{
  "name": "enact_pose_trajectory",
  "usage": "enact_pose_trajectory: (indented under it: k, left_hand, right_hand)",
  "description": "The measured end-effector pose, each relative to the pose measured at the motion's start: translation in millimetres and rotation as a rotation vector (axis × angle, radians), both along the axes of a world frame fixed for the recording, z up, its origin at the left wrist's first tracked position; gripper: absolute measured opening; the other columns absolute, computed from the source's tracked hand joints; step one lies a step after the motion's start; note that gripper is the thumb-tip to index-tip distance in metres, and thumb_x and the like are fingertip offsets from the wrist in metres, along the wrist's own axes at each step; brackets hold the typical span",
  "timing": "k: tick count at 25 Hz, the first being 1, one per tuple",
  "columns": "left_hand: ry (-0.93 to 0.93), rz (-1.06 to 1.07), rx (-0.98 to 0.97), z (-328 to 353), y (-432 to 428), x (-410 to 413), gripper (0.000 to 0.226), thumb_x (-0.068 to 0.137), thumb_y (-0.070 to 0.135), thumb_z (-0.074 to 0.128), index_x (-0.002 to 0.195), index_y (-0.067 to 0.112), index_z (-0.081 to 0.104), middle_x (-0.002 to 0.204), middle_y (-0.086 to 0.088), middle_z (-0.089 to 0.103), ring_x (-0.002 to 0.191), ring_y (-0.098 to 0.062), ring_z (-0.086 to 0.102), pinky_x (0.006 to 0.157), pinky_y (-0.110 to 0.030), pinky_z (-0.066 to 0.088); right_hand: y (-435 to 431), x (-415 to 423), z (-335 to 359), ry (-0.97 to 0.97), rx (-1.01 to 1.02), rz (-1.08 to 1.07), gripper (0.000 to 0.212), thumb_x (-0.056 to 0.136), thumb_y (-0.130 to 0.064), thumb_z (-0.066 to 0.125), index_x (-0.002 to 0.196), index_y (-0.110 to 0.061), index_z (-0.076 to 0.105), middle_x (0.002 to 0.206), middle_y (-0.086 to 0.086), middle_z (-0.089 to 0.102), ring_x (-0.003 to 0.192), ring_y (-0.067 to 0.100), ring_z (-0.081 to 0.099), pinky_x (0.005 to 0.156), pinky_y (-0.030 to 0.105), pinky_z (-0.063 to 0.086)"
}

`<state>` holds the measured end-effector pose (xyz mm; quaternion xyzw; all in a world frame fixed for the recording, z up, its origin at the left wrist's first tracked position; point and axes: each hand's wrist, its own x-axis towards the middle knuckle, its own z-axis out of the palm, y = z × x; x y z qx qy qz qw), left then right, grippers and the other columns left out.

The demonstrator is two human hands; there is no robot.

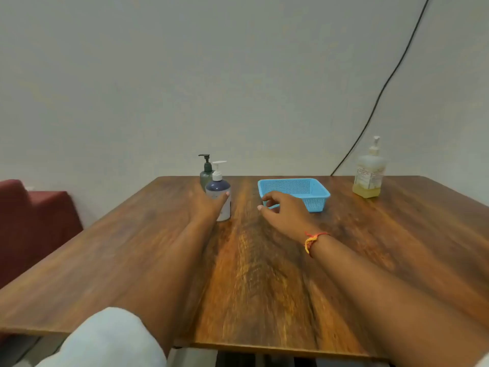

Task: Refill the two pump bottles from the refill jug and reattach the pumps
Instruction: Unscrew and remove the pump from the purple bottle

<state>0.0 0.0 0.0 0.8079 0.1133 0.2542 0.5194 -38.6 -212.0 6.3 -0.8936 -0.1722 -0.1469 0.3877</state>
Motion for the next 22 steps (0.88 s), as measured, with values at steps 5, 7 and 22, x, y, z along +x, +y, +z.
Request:
enact_pose_trajectory:
  k: [5,7,22]
  left_hand:
    - [0.015,-0.057,-0.142,-15,6,40,0.080,0.078,0.031,0.086,0.143,0.016,0.042,0.137,-0.007,0.054,0.131,-0.031,0.053,0.108,-0.048,0.047]
    - [-0.028,-0.096,-0.191,-24,3,44,0.073,0.078,0.026,0.086,0.138,0.020,0.045,0.128,0.001,0.056,0.123,-0.025,0.057,0.105,-0.047,0.050]
    - [-0.100,-0.772,-0.083,-10,-75,-2,0.036,0.097,0.035,0.063,0.132,0.037,0.059,0.136,0.008,0.065,0.125,-0.010,0.061,0.105,-0.037,0.052]
  right_hand:
    - [-16,35,-15,0.046,0.100,-0.013,0.041,0.095,-0.040,0.065,0.132,-0.024,0.060,0.122,-0.006,0.063,0.100,0.006,0.061,0.077,0.015,0.045]
    - [-20,42,-23,0.058,0.135,-0.007,0.044,0.094,-0.042,0.066,0.135,-0.026,0.059,0.124,-0.008,0.062,0.100,0.002,0.061,0.075,0.011,0.043]
    - [-43,58,-56,0.138,0.391,0.270,0.087,0.071,-0.043,0.085,0.145,-0.043,0.040,0.140,-0.015,0.056,0.123,0.011,0.060,0.100,0.042,0.055]
